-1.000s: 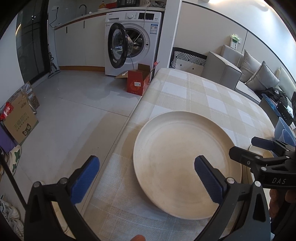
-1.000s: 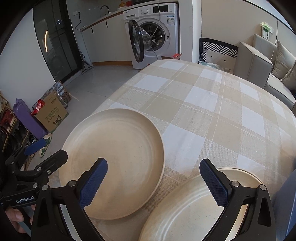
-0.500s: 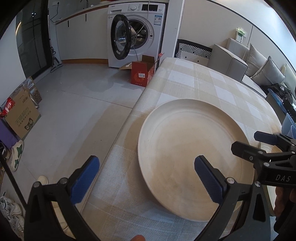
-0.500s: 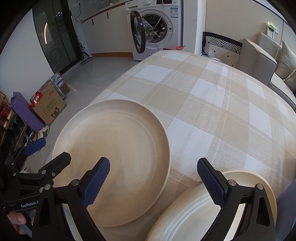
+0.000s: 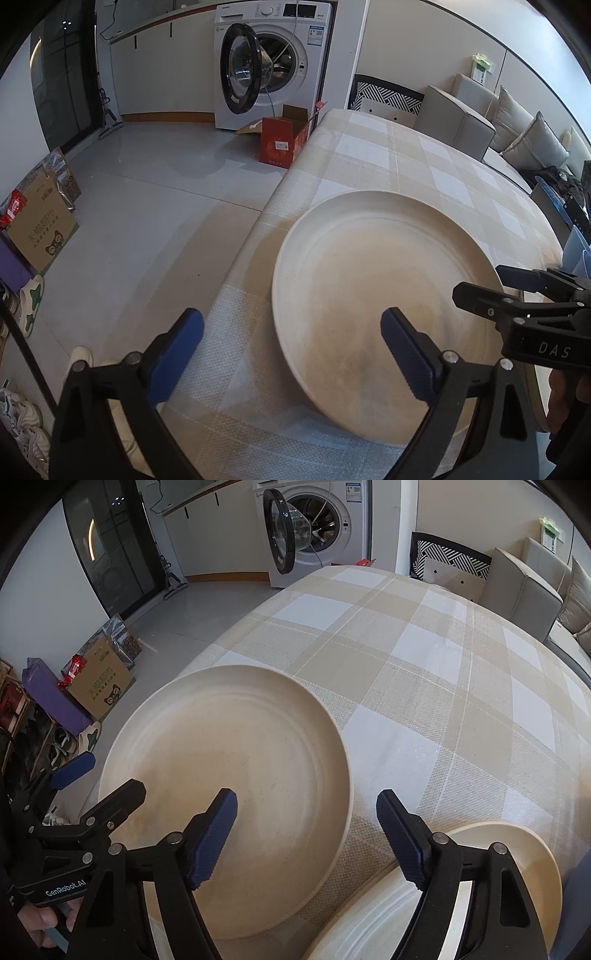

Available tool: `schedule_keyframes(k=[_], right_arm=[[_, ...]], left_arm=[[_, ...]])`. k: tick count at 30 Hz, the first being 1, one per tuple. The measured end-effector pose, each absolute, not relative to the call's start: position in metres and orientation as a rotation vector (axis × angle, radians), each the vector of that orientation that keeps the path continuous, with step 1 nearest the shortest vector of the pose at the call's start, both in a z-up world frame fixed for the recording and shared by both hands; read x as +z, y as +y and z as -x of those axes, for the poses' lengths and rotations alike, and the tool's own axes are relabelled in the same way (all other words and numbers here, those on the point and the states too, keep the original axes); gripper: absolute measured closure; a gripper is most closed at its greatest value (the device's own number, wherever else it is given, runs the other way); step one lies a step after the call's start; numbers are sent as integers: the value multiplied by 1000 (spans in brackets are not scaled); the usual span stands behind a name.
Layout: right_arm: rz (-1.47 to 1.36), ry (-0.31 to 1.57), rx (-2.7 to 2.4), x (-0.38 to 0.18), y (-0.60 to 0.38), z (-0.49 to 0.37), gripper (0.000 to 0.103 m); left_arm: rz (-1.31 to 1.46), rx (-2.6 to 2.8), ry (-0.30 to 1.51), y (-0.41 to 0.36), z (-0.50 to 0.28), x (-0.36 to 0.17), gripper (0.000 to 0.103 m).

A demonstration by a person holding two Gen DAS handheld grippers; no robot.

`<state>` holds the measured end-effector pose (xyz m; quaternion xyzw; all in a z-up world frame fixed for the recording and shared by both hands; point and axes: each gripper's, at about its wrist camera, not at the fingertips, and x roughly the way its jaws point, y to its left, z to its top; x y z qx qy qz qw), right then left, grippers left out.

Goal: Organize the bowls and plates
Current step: 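Close both tools on the rim of the large cream plate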

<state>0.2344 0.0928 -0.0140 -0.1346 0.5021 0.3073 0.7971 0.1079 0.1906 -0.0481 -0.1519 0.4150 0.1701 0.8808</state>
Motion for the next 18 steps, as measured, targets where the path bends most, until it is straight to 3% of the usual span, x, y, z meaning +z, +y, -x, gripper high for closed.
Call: schedule_keyframes(k=[4,12,18], right_arm=[[295,1078,662,-14,94,-233,30],[306,1083,674,-15,96,-231,43],[317,1077,665,-15,97,-228,48]], left_arm=[[310,350,865,189,-108,-48,12],[306,307,880,184,-109,-49,39],[285,285,885,177,-110,-48,49]])
